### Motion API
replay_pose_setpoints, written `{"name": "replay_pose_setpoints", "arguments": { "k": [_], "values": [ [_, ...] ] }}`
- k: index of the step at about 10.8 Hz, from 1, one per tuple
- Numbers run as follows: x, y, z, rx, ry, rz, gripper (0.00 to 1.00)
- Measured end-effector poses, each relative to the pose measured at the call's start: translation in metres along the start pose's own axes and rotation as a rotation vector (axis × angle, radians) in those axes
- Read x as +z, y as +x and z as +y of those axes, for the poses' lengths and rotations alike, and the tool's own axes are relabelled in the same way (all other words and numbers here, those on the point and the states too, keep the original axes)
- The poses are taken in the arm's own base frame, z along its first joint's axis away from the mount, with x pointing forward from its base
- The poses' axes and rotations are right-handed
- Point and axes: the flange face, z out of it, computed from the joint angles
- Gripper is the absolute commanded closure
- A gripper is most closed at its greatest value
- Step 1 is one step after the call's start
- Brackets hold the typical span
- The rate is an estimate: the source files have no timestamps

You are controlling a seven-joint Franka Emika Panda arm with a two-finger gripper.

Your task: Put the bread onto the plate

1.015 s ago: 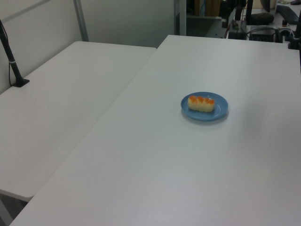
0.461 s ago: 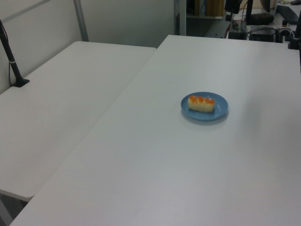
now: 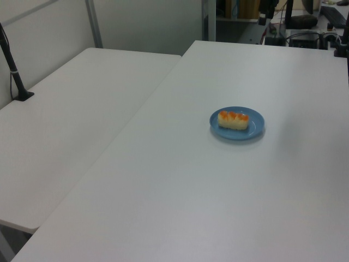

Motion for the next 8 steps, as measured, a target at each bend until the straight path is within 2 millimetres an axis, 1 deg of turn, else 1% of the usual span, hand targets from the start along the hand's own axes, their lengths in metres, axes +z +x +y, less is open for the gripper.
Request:
{"name": "replay_pose_setpoints", "arguments": {
  "k": [3, 5, 8],
  "values": [
    [0.001, 0.001, -0.012, 0.008, 0.002, -0.002, 0.0],
    [0.002, 0.001, -0.014, 0.004, 0.003, -0.003, 0.0],
    [0.002, 0.001, -0.012, 0.008, 0.004, -0.003, 0.0]
  ]
}}
